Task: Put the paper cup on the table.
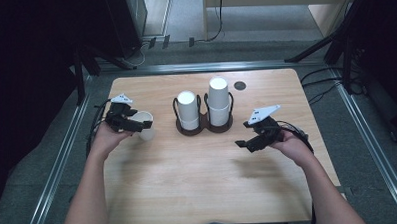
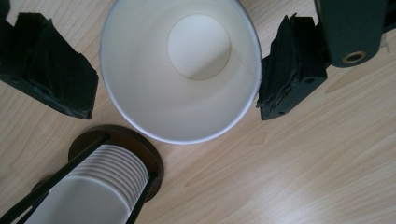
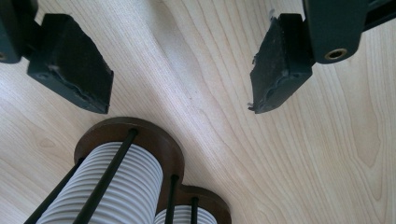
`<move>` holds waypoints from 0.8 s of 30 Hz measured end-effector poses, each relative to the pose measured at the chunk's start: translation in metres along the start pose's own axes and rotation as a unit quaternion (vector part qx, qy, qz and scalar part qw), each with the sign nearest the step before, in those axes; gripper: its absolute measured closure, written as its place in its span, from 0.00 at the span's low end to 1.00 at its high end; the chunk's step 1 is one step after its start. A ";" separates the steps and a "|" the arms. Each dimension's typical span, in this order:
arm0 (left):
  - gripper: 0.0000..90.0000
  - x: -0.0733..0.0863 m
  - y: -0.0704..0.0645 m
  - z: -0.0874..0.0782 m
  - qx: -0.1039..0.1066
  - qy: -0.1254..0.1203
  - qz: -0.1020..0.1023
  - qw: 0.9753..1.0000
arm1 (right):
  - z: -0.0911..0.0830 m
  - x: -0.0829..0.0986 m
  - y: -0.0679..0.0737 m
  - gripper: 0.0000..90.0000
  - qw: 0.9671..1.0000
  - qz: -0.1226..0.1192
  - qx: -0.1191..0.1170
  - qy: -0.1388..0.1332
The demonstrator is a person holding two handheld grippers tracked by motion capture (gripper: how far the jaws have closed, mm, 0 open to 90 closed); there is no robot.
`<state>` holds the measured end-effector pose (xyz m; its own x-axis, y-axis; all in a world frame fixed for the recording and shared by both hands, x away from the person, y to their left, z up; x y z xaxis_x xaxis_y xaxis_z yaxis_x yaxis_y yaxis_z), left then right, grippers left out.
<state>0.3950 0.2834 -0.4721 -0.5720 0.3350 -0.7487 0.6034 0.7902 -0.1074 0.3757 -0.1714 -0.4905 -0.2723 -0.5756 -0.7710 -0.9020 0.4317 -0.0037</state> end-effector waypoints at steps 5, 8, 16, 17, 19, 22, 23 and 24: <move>0.14 -0.004 -0.001 -0.003 -0.006 0.004 -0.011 1.000 | 0.000 0.000 0.001 0.24 1.000 0.000 0.000 0.002; 0.14 -0.006 -0.002 -0.005 -0.008 0.000 -0.007 1.000 | 0.000 0.000 0.001 0.24 1.000 -0.002 0.000 0.003; 0.14 -0.016 -0.008 -0.015 -0.008 -0.025 -0.002 1.000 | -0.001 0.000 0.000 0.24 1.000 -0.003 0.001 0.002; 0.14 -0.017 -0.009 -0.016 -0.007 -0.026 -0.002 1.000 | -0.001 0.000 0.000 0.24 1.000 -0.002 0.001 0.002; 0.14 -0.018 -0.012 -0.018 -0.002 -0.030 0.001 1.000 | -0.001 0.000 0.000 0.24 1.000 -0.002 0.003 0.002; 0.15 -0.019 -0.017 -0.018 0.006 -0.026 0.007 1.000 | -0.001 0.000 0.000 0.24 1.000 -0.005 0.003 0.001; 0.16 -0.020 -0.018 -0.018 0.008 -0.023 0.009 1.000 | -0.001 0.000 0.000 0.24 1.000 -0.005 0.002 0.001; 0.16 -0.020 -0.020 -0.018 0.008 -0.021 0.013 1.000 | -0.001 0.000 0.000 0.24 1.000 -0.005 0.003 0.001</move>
<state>0.3848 0.2700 -0.4435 -0.5331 0.3326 -0.7780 0.6267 0.7729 -0.0991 0.3752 -0.1719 -0.4896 -0.2648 -0.5818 -0.7691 -0.9029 0.4297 -0.0142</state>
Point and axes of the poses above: each handheld gripper's, and its own axes: z roughly forward along the jaws, x roughly out of its underside, y roughly to its left, the point moved 1 cm from there along z, roughly forward along the jaws, and after that the axes turned 5 degrees about -y, right-handed, at the moved point
